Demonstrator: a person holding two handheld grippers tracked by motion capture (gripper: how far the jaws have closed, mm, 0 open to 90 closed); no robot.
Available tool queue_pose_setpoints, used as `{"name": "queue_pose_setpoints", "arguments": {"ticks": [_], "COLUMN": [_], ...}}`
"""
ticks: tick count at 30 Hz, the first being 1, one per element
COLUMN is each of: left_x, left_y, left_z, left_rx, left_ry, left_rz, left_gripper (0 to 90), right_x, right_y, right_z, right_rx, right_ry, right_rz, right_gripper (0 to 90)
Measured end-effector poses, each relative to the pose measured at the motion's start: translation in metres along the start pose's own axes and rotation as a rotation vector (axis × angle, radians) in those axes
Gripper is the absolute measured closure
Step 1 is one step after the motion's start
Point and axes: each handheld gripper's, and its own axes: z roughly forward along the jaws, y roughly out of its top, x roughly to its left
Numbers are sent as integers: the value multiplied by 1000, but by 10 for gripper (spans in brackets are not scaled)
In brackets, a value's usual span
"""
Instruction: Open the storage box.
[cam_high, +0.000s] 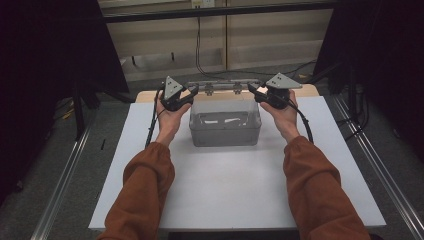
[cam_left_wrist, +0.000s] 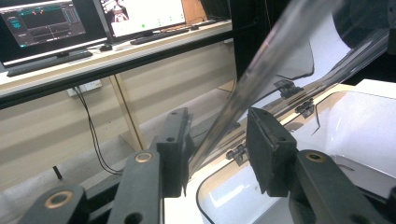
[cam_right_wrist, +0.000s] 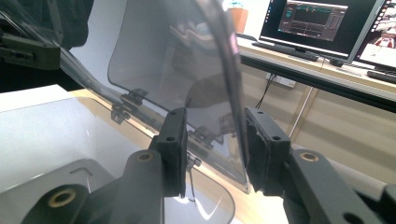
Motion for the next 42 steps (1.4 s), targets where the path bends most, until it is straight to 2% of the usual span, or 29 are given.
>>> {"name": "queue_pose_setpoints", "arguments": {"ticks": [6, 8, 16, 26, 27, 28, 36, 42], "left_x": [1, 1, 4, 8, 8, 8, 9, 11], "left_y": [0, -1, -1, 0, 0, 0, -1, -2], "left_z": [6, 8, 12, 14, 15, 16, 19, 21], "left_rx": [6, 14, 22, 24, 21, 18, 30, 38], "left_ry": [10, 13, 16, 10, 11, 13, 26, 22], "left_rz": [-10, 2, -24, -21, -27, -28, -12, -5], "left_gripper": [597, 597, 636, 650, 651, 653, 658, 664], "right_x": [-3, -3, -6, -12, -14, -14, -12, -14], "right_y": [2, 2, 2, -5, -7, -8, -16, -13], "right_z": [2, 3, 8, 17, 18, 19, 27, 30], "right_rx": [-4, -8, -5, 12, 16, 17, 19, 28], "right_ry": [-3, -5, -13, -24, -22, -21, -21, -21], "right_rz": [0, 10, 19, 32, 50, 47, 68, 69], "right_gripper": [619, 616, 610, 572, 575, 577, 599, 603]}}
